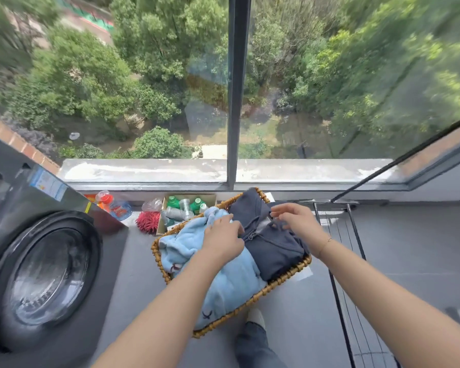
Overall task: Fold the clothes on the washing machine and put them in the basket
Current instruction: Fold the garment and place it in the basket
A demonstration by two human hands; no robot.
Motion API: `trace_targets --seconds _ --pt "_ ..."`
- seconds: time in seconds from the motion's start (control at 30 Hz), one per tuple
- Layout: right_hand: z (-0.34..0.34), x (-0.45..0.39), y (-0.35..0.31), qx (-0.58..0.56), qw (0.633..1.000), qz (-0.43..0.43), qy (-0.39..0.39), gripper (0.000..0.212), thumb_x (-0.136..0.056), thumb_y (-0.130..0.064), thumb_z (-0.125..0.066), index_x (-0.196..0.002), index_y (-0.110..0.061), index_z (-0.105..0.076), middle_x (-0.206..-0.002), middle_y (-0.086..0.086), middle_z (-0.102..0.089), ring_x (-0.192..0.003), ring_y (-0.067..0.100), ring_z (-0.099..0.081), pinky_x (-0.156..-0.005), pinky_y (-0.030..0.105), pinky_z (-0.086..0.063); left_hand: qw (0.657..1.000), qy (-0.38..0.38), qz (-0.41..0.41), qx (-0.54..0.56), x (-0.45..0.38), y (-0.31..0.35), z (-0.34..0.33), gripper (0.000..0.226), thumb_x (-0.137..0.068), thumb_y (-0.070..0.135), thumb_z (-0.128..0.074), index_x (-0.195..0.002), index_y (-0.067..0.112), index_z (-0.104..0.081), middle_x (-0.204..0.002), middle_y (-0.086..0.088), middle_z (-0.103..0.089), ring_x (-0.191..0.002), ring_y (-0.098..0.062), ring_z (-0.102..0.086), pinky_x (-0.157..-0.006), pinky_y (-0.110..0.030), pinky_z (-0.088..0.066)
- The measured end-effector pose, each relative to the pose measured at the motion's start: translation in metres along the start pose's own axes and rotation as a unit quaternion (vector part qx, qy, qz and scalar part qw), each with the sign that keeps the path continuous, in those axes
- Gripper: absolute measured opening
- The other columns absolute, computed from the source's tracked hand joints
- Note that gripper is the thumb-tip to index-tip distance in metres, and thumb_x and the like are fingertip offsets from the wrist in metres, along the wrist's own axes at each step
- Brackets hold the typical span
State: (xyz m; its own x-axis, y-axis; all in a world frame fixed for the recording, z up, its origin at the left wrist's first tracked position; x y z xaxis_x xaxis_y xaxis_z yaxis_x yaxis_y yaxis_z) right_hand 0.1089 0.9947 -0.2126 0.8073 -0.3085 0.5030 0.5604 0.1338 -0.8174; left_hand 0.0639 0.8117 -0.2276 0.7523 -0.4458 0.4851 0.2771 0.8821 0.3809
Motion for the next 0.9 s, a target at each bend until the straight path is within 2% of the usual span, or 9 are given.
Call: trace_targets --seconds 0.17,0.27,0.33,0.47,0.6,0.73,0.9 --pt "0.035 0.091 -0.040 0.027 0.998 0.055 0.032 0.026 -0.094 0.002 -0.045 -0.105 -0.008 -0.067 -0.102 0.006 -0.069 -0.091 0.015 -0.060 -0.063 0.012 -0.048 0.994 0.031 -0.108 -0.010 0.055 0.060 0.047 0.029 -0.089 0.015 -0.048 -0.115 0.019 -0.061 -0.131 -0.002 -0.049 -0.125 -0.025 -0.042 -0.095 -0.036 -0.043" --pt "0.060 0.156 -0.058 0.038 0.992 0.091 0.078 0.026 -0.094 0.001 -0.047 -0.110 -0.005 -0.067 -0.104 0.007 -0.069 -0.086 0.010 -0.059 -0.061 0.007 -0.045 0.987 0.026 -0.157 -0.014 0.098 0.092 0.071 0.025 -0.091 0.015 -0.047 -0.111 0.020 -0.060 -0.123 -0.002 -0.054 -0.110 -0.022 -0.052 -0.084 -0.035 -0.046" --pt "0.075 0.195 -0.065 0.041 0.987 0.102 0.113 0.024 -0.095 -0.001 -0.047 -0.108 -0.006 -0.067 -0.104 0.007 -0.070 -0.087 0.011 -0.061 -0.063 0.010 -0.044 0.980 0.020 -0.198 -0.007 0.124 0.110 0.082 0.025 -0.090 0.014 -0.047 -0.111 0.020 -0.060 -0.121 -0.002 -0.058 -0.102 -0.019 -0.055 -0.079 -0.032 -0.048" --pt "0.110 0.290 -0.069 0.054 0.974 0.101 0.196 0.024 -0.095 0.000 -0.047 -0.104 -0.008 -0.067 -0.097 0.004 -0.070 -0.080 0.010 -0.061 -0.063 0.010 -0.046 0.958 -0.014 -0.284 0.033 0.186 0.157 0.092 0.028 -0.090 0.014 -0.049 -0.115 0.016 -0.060 -0.116 0.000 -0.064 -0.100 -0.018 -0.061 -0.087 -0.036 -0.055" --pt "0.145 0.378 -0.061 0.059 0.954 0.097 0.277 0.023 -0.096 0.000 -0.046 -0.099 -0.009 -0.067 -0.092 0.005 -0.070 -0.075 0.011 -0.062 -0.062 0.012 -0.047 0.926 -0.027 -0.374 0.042 0.241 0.215 0.094 0.026 -0.090 0.013 -0.049 -0.112 0.019 -0.061 -0.113 0.000 -0.066 -0.100 -0.015 -0.062 -0.091 -0.035 -0.053" --pt "0.169 0.440 -0.048 0.083 0.933 0.090 0.338 0.025 -0.094 -0.002 -0.048 -0.090 -0.016 -0.068 -0.089 0.004 -0.073 -0.076 0.014 -0.065 -0.065 0.018 -0.047 0.901 -0.044 -0.428 0.049 0.279 0.258 0.089 0.025 -0.089 0.014 -0.051 -0.111 0.019 -0.063 -0.112 -0.001 -0.066 -0.102 -0.017 -0.062 -0.093 -0.034 -0.052" --pt "0.200 0.515 -0.038 0.162 0.899 0.054 0.403 0.020 -0.091 -0.004 -0.052 -0.090 -0.010 -0.072 -0.082 0.003 -0.074 -0.072 0.016 -0.067 -0.059 0.010 -0.045 0.871 -0.041 -0.489 0.023 0.320 0.318 0.082 0.026 -0.088 0.010 -0.049 -0.106 0.015 -0.068 -0.109 -0.003 -0.068 -0.102 -0.019 -0.062 -0.091 -0.033 -0.052"
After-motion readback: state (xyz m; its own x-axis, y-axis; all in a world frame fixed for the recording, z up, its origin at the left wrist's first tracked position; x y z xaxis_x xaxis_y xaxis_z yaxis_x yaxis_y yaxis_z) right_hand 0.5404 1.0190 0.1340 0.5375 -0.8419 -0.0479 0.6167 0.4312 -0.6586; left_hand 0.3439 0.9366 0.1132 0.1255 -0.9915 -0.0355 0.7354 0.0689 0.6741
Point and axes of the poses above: each hand's wrist, its own x-axis away from the middle knuckle, its own z-axis out of the back of the hand, y = z × x, the point moved 1 cm from there along -x, towards the middle knuckle
